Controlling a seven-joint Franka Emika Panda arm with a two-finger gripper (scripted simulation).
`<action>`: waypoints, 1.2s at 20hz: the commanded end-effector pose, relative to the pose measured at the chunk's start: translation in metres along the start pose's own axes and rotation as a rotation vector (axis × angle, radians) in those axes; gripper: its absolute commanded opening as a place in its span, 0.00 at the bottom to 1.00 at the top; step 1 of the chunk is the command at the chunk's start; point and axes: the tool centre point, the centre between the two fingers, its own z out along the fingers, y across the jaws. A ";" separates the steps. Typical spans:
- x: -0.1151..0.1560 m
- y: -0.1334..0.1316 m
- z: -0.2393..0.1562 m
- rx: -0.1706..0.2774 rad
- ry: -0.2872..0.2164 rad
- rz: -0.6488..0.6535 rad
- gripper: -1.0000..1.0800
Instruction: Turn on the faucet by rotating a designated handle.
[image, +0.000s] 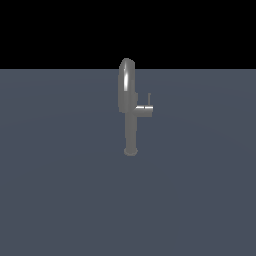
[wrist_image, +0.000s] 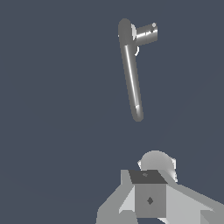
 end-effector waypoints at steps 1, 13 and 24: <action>0.015 -0.001 0.000 0.046 -0.039 0.044 0.00; 0.090 0.003 0.011 0.285 -0.240 0.266 0.00; 0.160 0.019 0.039 0.534 -0.449 0.494 0.00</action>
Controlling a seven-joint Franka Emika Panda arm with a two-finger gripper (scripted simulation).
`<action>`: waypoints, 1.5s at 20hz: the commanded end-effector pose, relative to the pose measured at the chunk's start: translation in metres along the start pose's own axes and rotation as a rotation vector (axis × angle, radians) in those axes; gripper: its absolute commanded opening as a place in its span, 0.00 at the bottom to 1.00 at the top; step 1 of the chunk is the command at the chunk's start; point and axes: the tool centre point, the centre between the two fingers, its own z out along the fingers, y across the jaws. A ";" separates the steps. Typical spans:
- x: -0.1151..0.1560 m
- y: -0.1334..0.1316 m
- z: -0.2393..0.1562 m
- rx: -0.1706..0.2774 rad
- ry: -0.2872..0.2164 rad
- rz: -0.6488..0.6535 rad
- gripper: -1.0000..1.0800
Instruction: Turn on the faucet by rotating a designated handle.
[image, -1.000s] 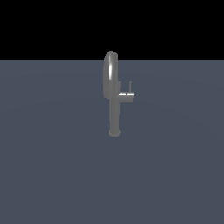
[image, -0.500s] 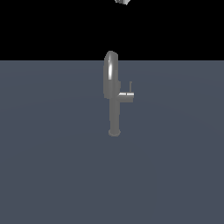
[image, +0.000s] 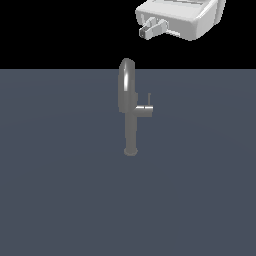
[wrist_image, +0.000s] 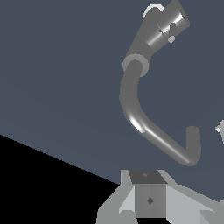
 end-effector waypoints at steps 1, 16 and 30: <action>0.018 -0.001 0.000 0.059 -0.050 0.053 0.00; 0.121 0.009 0.022 0.406 -0.341 0.374 0.00; 0.157 0.018 0.044 0.542 -0.456 0.500 0.00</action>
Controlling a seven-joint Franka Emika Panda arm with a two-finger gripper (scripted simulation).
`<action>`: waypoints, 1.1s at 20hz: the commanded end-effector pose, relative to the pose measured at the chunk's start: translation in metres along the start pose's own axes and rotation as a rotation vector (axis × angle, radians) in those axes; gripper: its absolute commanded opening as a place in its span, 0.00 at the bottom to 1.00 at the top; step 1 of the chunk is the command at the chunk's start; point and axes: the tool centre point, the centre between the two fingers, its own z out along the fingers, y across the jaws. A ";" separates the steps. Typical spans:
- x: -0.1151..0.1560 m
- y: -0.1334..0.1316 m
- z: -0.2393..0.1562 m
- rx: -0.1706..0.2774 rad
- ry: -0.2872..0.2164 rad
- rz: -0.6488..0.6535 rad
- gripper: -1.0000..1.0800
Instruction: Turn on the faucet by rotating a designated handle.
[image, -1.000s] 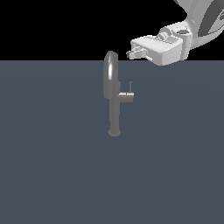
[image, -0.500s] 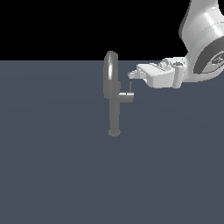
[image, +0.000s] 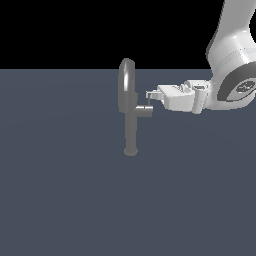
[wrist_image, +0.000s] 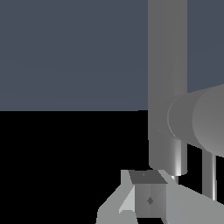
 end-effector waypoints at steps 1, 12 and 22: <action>0.001 0.000 0.000 0.006 -0.005 0.004 0.00; -0.010 0.019 0.001 0.005 -0.005 0.004 0.00; -0.012 0.042 0.001 0.005 -0.005 0.004 0.00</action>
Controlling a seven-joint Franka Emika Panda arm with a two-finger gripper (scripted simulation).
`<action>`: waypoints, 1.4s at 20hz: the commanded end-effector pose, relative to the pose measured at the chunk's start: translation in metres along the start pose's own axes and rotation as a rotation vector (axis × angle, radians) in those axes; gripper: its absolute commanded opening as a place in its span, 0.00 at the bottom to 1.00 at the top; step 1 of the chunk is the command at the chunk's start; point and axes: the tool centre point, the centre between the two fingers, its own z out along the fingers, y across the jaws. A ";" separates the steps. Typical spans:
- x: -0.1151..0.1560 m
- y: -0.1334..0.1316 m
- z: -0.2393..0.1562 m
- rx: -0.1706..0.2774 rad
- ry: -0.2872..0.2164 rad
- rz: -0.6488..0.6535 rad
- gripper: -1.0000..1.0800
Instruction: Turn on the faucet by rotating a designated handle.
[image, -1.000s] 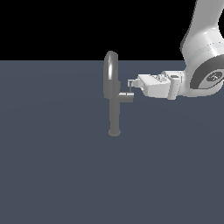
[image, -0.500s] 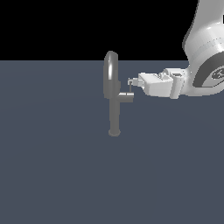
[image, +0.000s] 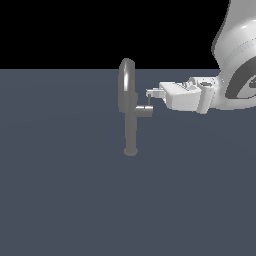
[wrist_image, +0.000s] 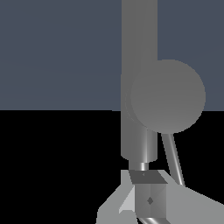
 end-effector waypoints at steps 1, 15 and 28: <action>0.000 0.014 0.000 -0.008 -0.006 0.009 0.00; 0.000 0.035 -0.001 -0.005 -0.003 -0.016 0.00; 0.044 0.058 0.000 -0.008 -0.006 -0.006 0.00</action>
